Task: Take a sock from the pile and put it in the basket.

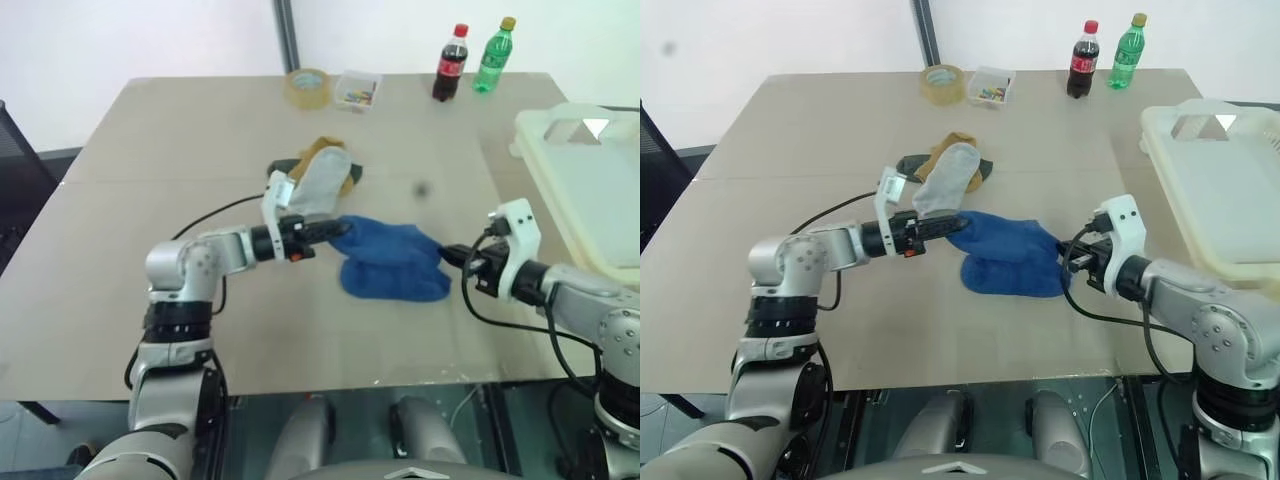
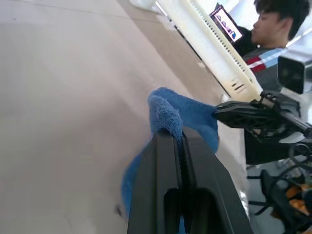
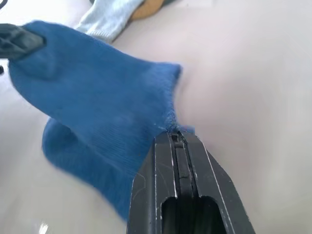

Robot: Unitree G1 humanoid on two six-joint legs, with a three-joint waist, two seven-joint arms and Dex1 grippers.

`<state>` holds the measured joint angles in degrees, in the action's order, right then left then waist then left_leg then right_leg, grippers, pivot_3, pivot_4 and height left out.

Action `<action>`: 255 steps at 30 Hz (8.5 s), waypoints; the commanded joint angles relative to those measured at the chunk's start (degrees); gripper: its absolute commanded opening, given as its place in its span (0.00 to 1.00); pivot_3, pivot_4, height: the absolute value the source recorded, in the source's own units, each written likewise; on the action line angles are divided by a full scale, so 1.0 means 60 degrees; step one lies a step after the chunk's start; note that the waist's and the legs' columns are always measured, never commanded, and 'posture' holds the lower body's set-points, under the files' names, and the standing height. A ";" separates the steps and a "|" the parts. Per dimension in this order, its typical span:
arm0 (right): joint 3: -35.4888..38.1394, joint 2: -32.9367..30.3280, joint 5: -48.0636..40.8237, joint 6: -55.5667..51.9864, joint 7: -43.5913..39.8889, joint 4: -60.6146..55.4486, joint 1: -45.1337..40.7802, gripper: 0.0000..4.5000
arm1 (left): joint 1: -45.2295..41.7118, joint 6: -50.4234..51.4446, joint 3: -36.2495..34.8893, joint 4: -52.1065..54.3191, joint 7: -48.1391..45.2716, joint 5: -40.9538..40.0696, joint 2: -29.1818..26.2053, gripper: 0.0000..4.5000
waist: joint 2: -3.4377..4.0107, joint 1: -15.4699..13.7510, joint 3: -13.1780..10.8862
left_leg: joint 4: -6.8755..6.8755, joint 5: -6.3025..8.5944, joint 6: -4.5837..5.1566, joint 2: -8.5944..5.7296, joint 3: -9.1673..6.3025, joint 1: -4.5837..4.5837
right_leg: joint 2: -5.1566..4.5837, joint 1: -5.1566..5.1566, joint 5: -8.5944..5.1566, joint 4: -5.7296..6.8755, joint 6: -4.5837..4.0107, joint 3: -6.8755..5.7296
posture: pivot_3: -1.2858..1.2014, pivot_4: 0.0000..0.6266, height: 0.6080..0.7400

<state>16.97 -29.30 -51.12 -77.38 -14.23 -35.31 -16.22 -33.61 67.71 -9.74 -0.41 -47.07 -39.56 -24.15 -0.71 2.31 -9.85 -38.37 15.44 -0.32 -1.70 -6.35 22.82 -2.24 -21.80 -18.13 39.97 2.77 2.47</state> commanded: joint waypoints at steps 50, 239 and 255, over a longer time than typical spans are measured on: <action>-0.0015 -0.1538 -0.0050 0.0657 -0.0206 -0.0820 0.1350 0.66 | 0.2366 -0.2043 0.1351 0.1223 0.1415 -0.0154 0.0556 0.00 | 0.0000 -0.0140 0.0000 | 0.0004 0.0003 0.0005 -0.0002 0.0005 -0.0010 | 0.0017 0.0020 0.0000 -0.0016 0.0000 -0.0004 | 0.52 0.24 1.00; -0.1462 0.1897 0.2462 0.0913 -0.1391 0.1022 0.1216 0.05 | -0.1620 -0.1288 0.2320 -0.5503 -0.3686 0.0693 0.2663 0.74 | 0.0003 -0.0164 0.0084 | 0.0008 -0.0002 -0.0004 -0.0004 -0.0018 -0.0020 | 0.0032 0.0024 -0.0001 -0.0014 0.0000 -0.0014 | 0.52 0.24 1.00; -0.0946 0.1132 0.2147 0.1118 -0.1247 0.0946 0.1536 0.00 | -0.0084 -1.0151 0.3644 -0.3046 -0.4189 0.3969 0.0850 0.74 | 0.0006 -0.0242 0.0085 | 0.0012 -0.0002 -0.0006 -0.0005 -0.0022 -0.0015 | -0.0010 0.0024 0.0000 -0.0028 -0.0001 -0.0015 | 0.52 0.24 1.00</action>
<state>10.05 -21.93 -37.94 -69.86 -22.18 -29.35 -7.54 -34.60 14.14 12.57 -20.74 -70.77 -16.00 -19.85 -0.68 0.86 -9.34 -38.30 15.43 -0.36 -1.75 -6.47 22.73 -2.37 -21.66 -18.13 39.80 2.76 2.38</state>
